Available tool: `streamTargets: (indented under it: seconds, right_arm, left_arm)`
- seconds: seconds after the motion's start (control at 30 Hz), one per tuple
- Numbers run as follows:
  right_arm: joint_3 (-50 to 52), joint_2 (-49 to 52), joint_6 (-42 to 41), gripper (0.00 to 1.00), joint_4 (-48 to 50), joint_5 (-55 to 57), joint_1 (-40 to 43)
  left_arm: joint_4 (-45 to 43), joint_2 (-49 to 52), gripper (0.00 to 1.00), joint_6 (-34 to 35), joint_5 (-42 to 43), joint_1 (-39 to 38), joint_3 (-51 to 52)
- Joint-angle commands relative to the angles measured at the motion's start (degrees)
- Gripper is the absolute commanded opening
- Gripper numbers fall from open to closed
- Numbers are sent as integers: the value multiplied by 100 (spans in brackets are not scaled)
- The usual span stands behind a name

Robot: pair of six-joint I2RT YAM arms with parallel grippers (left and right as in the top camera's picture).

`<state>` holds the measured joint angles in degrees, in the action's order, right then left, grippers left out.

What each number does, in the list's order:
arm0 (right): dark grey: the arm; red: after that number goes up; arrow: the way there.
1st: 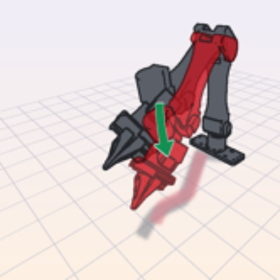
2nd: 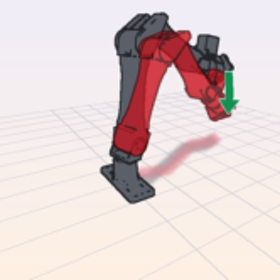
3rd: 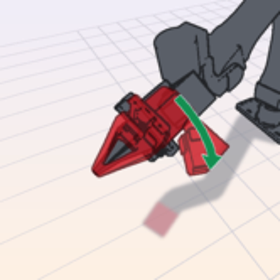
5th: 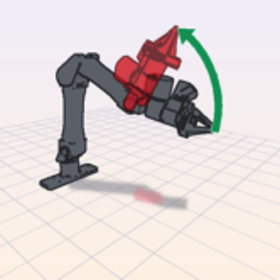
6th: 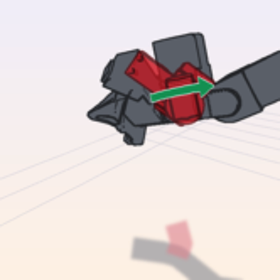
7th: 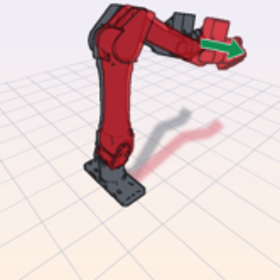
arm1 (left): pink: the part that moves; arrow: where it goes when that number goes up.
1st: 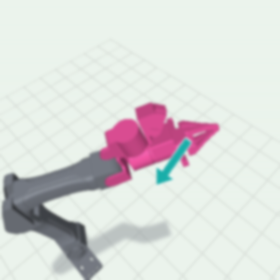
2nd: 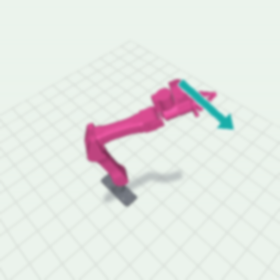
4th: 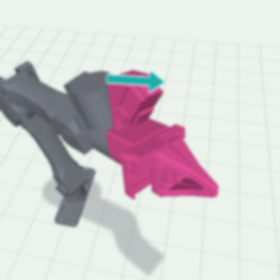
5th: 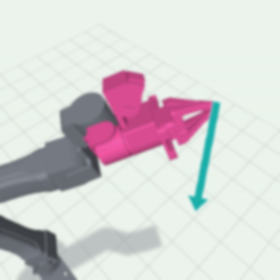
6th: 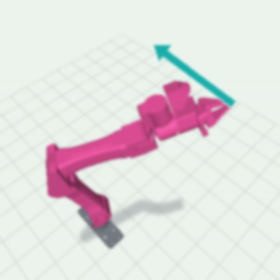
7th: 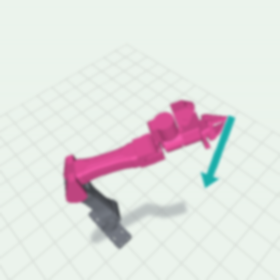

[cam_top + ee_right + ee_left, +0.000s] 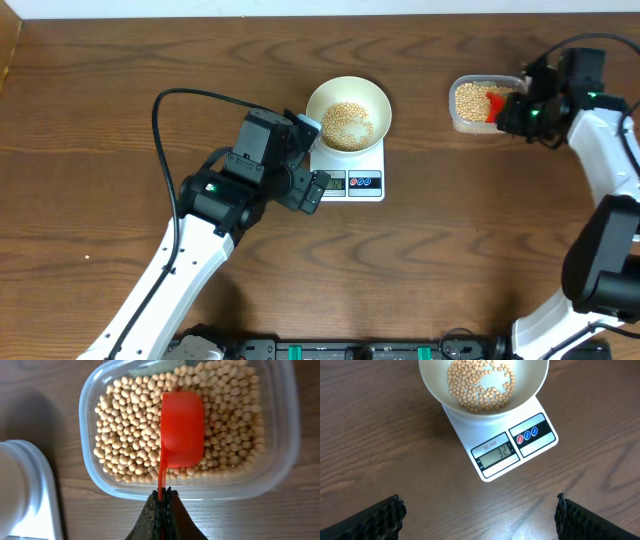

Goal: Scoop item into bowl and weigh 50g on scale
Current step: 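Return the red scoop to the tub and scoop more chickpeas, then move the scoop over the bowl and pour chickpeas in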

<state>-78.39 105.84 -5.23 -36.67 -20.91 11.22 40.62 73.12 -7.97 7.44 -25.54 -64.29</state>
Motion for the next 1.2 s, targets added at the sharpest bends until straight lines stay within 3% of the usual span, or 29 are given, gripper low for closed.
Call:
streamTargets:
  seconds: [0.0,0.7,0.9,1.17]
  right_arm:
    - [-122,-175,-74,1,-87,-949,352]
    - [-122,-175,-20,1,-166,-3657,1709]
    - [-122,-175,17,1,-166,-4548,1580]
    - [-122,-175,9,1,-111,-4741,802]
  left_arm:
    - [7,-13,98,-57,28,20,22]
    - [9,-13,97,-57,28,20,22]
    - [9,-13,98,-57,28,20,22]
    - [9,-13,97,-57,28,20,22]
